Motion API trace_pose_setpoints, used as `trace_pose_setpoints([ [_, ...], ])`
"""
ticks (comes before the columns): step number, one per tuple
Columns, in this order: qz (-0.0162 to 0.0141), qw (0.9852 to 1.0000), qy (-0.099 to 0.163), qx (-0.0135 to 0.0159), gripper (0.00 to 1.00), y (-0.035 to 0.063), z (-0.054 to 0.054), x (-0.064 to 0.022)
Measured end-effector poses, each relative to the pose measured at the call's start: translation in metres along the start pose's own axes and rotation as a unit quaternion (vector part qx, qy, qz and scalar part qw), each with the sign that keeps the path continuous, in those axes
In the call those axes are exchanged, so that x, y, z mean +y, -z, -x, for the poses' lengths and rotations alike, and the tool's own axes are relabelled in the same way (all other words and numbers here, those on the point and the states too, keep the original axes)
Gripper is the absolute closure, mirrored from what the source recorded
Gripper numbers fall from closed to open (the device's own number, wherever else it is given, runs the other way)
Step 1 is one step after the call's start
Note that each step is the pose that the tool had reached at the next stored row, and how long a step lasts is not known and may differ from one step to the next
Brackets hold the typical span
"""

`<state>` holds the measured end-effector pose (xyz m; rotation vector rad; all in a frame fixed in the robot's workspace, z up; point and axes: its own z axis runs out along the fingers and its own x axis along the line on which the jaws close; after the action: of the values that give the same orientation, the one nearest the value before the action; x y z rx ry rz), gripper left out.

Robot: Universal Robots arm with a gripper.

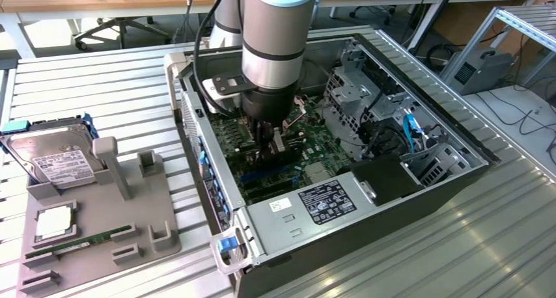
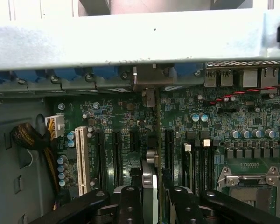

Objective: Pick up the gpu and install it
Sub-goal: 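Insert the gpu into the slot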

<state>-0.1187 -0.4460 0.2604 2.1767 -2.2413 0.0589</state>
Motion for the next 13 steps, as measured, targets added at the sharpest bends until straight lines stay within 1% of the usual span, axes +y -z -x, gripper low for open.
trace_pose_setpoints([
  [13,0.0000,1.0000,0.000,0.0000,0.73,0.0014,-0.0001,0.0000],
])
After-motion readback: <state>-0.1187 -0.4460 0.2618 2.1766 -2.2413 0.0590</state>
